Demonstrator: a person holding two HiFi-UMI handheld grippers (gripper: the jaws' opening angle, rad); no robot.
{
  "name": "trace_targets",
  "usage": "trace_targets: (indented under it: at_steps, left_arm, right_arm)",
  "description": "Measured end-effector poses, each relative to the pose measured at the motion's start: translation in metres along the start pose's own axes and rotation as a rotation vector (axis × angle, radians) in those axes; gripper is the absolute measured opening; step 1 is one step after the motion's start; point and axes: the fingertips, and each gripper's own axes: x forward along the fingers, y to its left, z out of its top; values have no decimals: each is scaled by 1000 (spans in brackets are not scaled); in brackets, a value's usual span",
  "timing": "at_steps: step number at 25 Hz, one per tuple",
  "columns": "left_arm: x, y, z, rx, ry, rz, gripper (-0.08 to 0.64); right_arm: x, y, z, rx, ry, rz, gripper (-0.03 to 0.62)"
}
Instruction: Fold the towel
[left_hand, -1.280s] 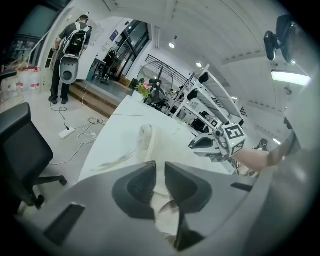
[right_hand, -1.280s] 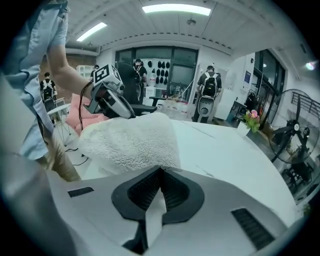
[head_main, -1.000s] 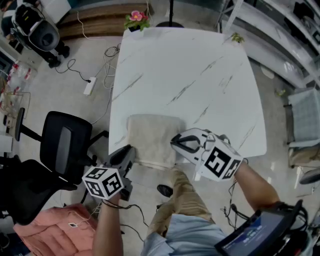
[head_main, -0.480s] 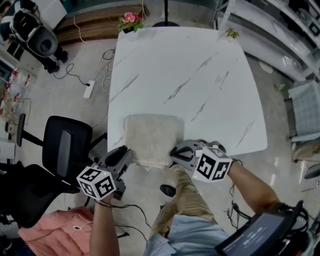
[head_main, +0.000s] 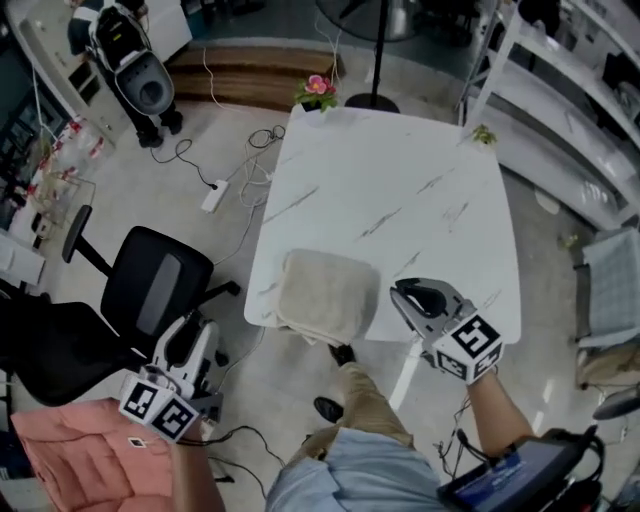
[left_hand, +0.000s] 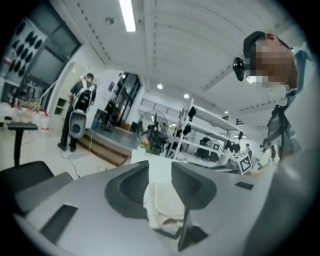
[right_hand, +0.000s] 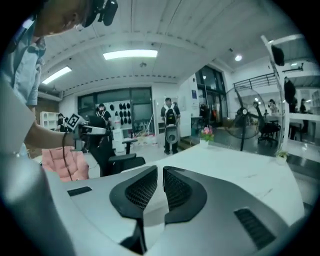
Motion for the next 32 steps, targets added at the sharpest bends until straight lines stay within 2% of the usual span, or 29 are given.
trace_targets:
  at_steps: [2, 5, 8, 10, 14, 22, 25, 32]
  left_arm:
    - [-12, -25, 42, 47, -113, 44, 95]
    - [-13, -58, 97, 126, -224, 108, 57]
    - [-9, -75, 138, 198, -280, 190, 38]
    - [-5, -84, 153, 257, -300, 245, 34]
    - [-3, -90, 147, 340, -312, 293, 25]
    - [-26, -77, 138, 352, -334, 385, 21]
    - [-32, -78, 139, 344, -342, 399, 20]
    - [-42, -89, 144, 357, -372, 396, 18]
  right_arm:
    - [-2, 4, 49, -26, -88, -12, 49]
    - [1, 23, 128, -79, -213, 5, 49]
    - [10, 52, 196, -138, -329, 4, 49]
    - [15, 70, 219, -171, -374, -26, 49]
    - [30, 93, 217, -245, -392, -97, 31]
    - [41, 122, 197, -264, -405, -64, 14]
    - [41, 134, 201, -300, -412, -58, 14]
    - [38, 151, 207, -305, -432, -45, 12]
